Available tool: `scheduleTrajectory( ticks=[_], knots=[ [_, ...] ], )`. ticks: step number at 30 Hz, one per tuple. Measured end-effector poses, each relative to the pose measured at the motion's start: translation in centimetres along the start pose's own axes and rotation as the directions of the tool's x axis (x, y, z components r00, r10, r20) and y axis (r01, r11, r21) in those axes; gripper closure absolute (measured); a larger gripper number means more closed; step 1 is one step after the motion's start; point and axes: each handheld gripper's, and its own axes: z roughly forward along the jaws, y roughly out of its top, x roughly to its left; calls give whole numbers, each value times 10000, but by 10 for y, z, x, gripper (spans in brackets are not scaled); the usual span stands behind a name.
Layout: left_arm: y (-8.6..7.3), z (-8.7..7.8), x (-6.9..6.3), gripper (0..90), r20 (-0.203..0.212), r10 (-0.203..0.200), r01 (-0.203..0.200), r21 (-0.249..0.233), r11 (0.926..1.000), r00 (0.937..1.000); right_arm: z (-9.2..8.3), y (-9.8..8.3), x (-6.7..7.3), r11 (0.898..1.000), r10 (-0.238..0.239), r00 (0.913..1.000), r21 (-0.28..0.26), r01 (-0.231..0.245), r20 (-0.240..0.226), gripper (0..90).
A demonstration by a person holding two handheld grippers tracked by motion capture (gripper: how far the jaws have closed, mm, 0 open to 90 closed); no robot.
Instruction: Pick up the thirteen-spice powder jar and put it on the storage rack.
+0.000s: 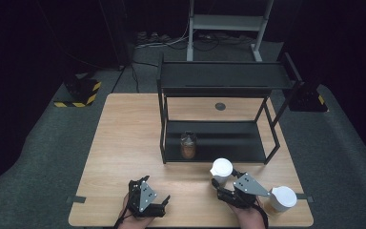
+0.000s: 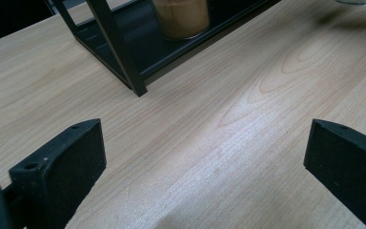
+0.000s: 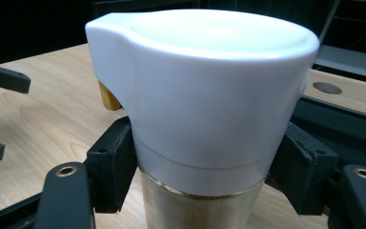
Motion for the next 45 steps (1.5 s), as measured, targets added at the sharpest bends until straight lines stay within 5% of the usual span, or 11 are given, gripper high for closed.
scheduleTrajectory(
  ticks=[45],
  knots=[
    [-1, 0, 3, 6, 213, 132, -131, -63, 9999, 9997, 22, 40, -13, 9986, 445, 9975, -303, -429, 541, 305]
  ],
)
